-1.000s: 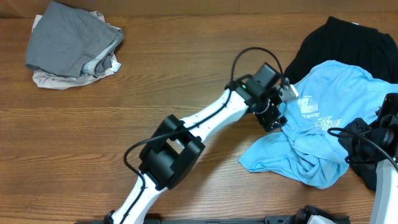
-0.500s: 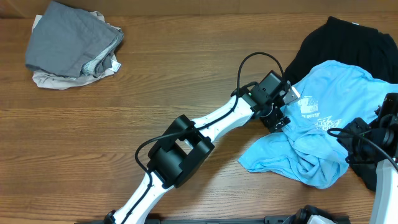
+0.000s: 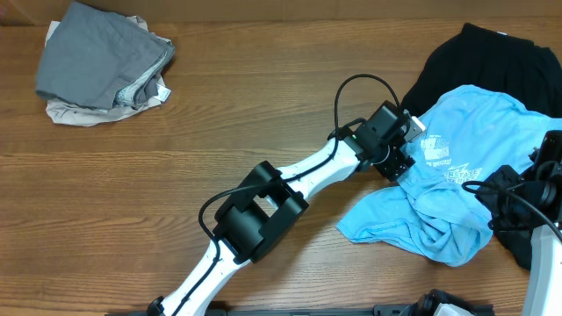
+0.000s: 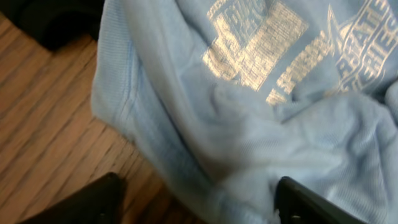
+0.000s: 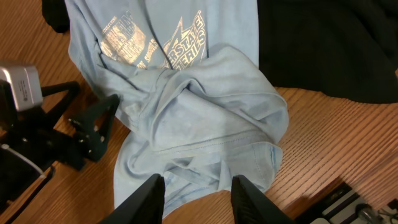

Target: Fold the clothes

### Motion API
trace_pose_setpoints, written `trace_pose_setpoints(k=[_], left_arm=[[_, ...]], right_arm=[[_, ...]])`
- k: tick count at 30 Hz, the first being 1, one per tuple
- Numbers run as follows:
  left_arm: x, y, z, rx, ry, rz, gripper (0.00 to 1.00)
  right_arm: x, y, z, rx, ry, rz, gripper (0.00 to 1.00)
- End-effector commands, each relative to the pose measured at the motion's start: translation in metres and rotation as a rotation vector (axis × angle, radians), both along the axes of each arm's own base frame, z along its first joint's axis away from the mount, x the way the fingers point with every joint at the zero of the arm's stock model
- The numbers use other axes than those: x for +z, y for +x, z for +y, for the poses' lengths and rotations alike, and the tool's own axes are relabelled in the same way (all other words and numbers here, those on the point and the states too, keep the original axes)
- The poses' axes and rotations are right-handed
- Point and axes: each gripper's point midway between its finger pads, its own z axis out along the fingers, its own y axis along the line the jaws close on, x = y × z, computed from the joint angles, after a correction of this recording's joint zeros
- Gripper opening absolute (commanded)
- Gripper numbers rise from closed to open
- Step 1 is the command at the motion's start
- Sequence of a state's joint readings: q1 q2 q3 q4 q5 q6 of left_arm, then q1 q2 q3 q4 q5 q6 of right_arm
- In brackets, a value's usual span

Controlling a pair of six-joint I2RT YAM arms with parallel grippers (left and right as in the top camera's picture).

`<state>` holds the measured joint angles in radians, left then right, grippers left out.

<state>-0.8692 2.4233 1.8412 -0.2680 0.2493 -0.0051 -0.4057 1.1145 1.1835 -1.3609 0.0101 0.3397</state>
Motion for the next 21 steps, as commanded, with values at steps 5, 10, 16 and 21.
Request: trace_pose_setpoints(k=[5, 10, 16, 21], left_arm=[[-0.039, -0.029, -0.023, -0.033, 0.007, 0.054, 0.56], [-0.039, -0.015, -0.011, 0.027, 0.057, 0.016, 0.04], [0.055, 0.049, 0.051, 0.216, 0.131, -0.039, 0.04], [0.201, 0.094, 0.14, 0.356, 0.032, -0.05, 0.04]], right_arm=[[0.004, 0.0, 0.0, 0.001, -0.007, -0.025, 0.4], [0.005, 0.001, -0.001, 0.001, -0.009, -0.03, 0.41], [0.006, 0.006, 0.004, 0.032, 0.01, -0.05, 0.41], [0.015, 0.029, 0.047, 0.296, 0.177, -0.179, 0.44]])
